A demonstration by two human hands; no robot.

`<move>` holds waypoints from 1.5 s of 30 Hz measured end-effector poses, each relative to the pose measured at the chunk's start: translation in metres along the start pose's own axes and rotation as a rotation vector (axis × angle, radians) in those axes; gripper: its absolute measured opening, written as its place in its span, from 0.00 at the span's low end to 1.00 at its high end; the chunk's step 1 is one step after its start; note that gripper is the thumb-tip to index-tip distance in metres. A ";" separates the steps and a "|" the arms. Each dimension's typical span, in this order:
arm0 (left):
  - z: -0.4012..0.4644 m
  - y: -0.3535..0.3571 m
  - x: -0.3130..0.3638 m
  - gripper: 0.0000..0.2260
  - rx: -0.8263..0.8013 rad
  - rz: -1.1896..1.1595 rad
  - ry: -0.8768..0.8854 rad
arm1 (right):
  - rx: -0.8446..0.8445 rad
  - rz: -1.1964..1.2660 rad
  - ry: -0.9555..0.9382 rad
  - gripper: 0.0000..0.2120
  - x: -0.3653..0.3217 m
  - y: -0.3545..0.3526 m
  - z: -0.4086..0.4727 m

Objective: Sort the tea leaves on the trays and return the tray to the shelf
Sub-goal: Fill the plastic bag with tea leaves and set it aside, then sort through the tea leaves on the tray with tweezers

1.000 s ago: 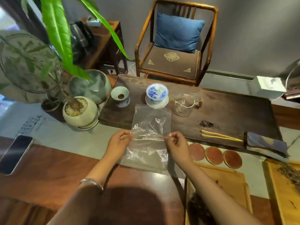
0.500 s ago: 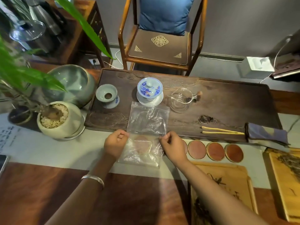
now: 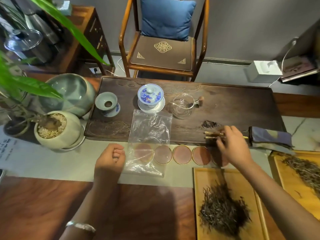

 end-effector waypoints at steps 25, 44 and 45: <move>-0.287 0.120 0.015 0.03 -0.343 0.178 0.135 | 0.079 0.064 -0.252 0.11 0.048 -0.078 -0.159; -0.313 0.125 0.009 0.10 0.083 0.311 0.325 | 0.135 0.118 -0.198 0.14 0.096 -0.035 -0.236; -0.313 0.126 0.008 0.09 0.083 0.312 0.324 | 0.157 0.115 -0.185 0.15 0.098 -0.038 -0.234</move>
Point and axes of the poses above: each hand's wrist, its own z-axis towards the middle knuckle, its own y-axis out of the palm, x = y × z, the point moved 10 cm from there along z, towards the middle knuckle, and after that the axes turned 13 degrees about x, right-handed, at the moved point
